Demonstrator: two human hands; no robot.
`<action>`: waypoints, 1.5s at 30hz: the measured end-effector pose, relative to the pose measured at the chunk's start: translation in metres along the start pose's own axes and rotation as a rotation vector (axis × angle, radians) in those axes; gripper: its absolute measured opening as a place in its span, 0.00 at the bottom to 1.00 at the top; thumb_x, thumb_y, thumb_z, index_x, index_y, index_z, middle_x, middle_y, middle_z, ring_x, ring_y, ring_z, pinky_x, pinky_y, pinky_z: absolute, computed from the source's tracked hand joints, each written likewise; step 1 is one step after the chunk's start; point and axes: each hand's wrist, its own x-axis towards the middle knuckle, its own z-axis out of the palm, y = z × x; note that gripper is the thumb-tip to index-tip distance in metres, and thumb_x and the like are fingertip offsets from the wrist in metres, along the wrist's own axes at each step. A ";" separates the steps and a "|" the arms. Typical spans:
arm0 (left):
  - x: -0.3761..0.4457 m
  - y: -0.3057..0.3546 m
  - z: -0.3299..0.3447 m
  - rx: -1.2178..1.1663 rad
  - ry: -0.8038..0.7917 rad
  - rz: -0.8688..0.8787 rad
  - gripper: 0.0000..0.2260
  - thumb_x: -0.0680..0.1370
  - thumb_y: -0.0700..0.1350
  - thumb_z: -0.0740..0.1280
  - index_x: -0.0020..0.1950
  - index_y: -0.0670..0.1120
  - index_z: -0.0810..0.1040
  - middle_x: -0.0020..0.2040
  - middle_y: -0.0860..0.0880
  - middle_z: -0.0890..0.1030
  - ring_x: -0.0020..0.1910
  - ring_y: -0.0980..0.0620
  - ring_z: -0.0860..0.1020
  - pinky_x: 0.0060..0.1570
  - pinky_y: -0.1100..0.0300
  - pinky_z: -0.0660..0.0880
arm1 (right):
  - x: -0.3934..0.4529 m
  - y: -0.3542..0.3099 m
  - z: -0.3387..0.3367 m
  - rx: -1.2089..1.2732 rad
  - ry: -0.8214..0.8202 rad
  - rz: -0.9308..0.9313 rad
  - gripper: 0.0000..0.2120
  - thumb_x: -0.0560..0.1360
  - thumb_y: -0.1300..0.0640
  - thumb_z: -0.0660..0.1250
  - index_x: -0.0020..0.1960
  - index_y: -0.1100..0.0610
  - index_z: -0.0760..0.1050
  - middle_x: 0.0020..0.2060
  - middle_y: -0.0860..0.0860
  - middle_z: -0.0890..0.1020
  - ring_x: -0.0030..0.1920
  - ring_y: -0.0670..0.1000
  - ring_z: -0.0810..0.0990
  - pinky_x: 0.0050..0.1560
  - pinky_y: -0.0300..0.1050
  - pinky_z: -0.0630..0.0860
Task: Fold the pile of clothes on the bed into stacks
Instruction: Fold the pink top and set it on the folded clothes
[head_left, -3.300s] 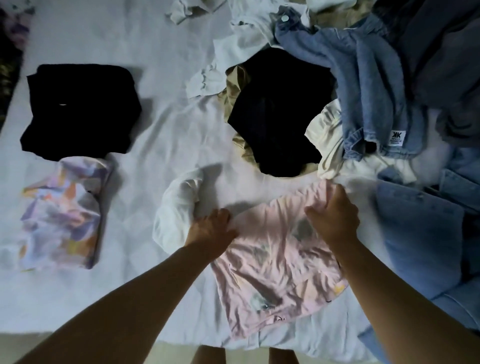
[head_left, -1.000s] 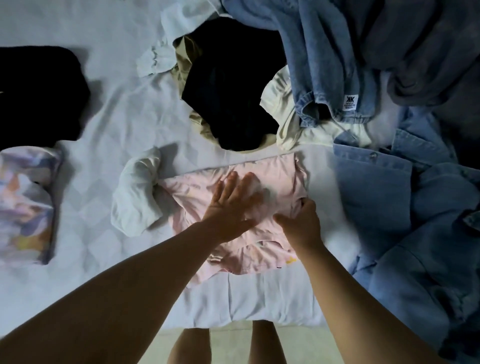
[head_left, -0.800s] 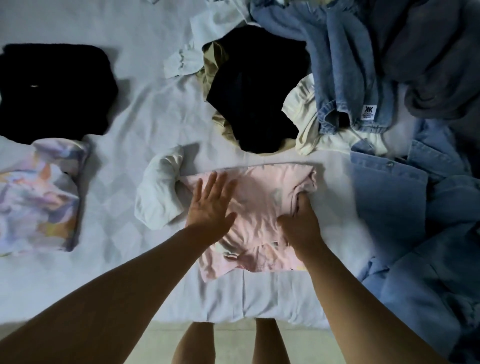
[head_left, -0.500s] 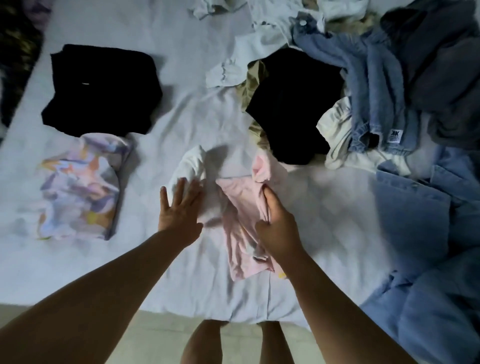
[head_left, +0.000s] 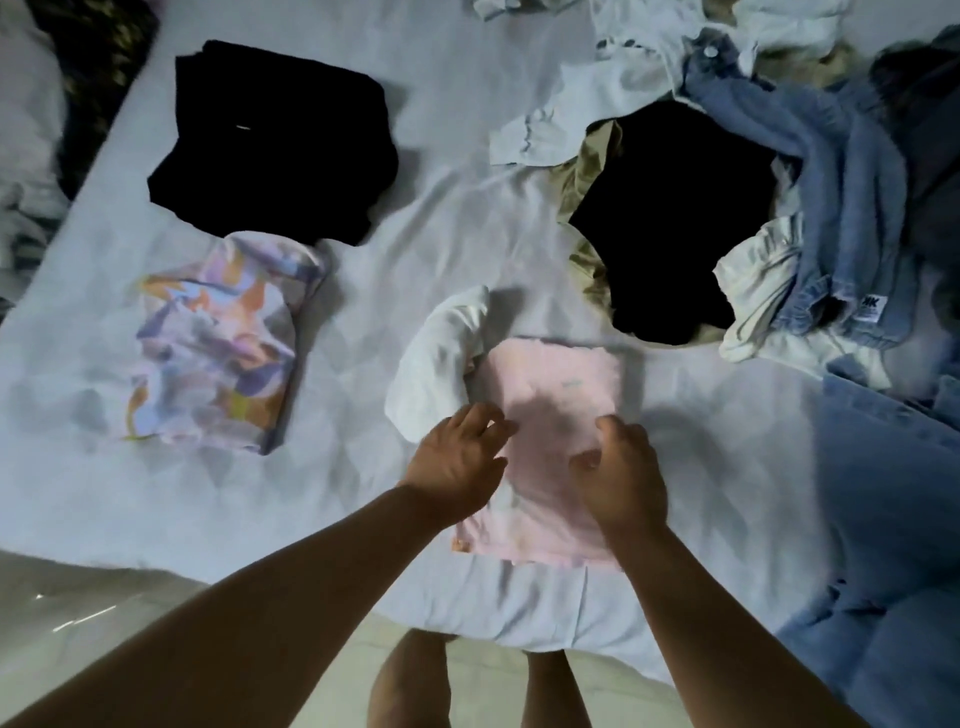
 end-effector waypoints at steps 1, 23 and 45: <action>0.000 0.004 0.007 -0.024 -0.021 -0.040 0.15 0.67 0.44 0.69 0.54 0.43 0.81 0.48 0.44 0.80 0.43 0.43 0.80 0.39 0.55 0.78 | 0.003 0.005 0.002 -0.005 0.006 0.026 0.23 0.73 0.59 0.63 0.67 0.58 0.68 0.59 0.59 0.73 0.59 0.60 0.71 0.54 0.49 0.70; 0.029 0.048 0.006 -0.690 -0.159 -0.549 0.35 0.70 0.50 0.74 0.73 0.52 0.62 0.70 0.52 0.63 0.70 0.50 0.64 0.65 0.63 0.63 | -0.001 0.005 -0.061 0.439 -0.095 -0.193 0.32 0.74 0.68 0.62 0.72 0.43 0.64 0.52 0.48 0.77 0.48 0.47 0.76 0.50 0.35 0.71; -0.036 -0.105 -0.174 -1.514 0.334 -0.728 0.30 0.69 0.33 0.70 0.68 0.52 0.70 0.68 0.50 0.73 0.58 0.54 0.75 0.54 0.63 0.75 | -0.028 -0.221 -0.052 0.391 -0.240 -0.527 0.35 0.73 0.64 0.66 0.74 0.42 0.59 0.37 0.44 0.71 0.41 0.45 0.72 0.48 0.34 0.68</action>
